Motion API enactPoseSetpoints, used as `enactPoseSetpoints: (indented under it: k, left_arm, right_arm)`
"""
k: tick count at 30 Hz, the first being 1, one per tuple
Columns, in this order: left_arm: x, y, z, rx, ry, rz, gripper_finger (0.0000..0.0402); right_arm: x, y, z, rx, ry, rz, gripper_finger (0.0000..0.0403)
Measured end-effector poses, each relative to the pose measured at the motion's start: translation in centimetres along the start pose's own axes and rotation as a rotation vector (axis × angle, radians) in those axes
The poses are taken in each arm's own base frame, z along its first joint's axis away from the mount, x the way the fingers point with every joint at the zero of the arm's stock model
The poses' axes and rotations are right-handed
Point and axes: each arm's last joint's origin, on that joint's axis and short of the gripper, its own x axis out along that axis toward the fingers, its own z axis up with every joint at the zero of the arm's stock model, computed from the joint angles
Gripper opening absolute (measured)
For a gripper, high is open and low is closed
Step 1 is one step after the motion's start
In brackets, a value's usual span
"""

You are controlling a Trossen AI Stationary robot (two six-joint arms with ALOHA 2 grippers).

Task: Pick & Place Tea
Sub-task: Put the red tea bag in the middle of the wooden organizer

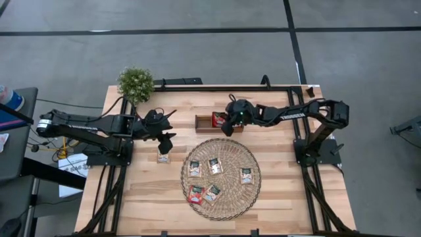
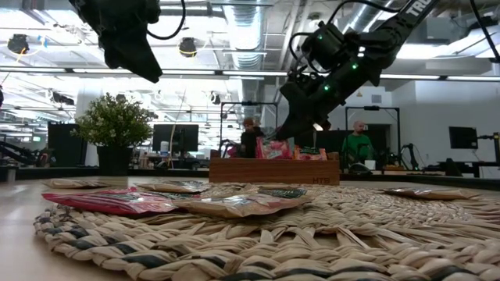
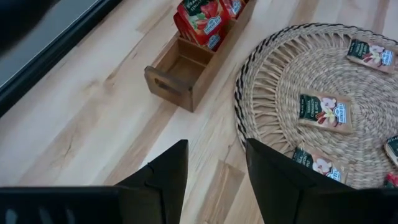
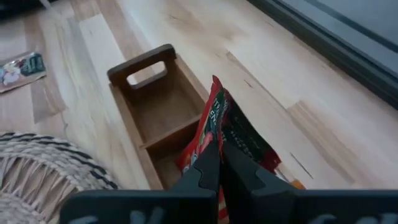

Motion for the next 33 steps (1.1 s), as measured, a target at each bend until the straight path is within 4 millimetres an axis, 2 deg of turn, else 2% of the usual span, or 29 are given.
enactPoseSetpoints:
  k: [33]
  left_arm:
    - [0.0, 0.0, 0.1, -0.004, -0.008, -0.004, 0.0154]
  right_arm:
    - [-0.2, 1.4, -0.6, -0.025, 0.021, -0.104, 0.0000]
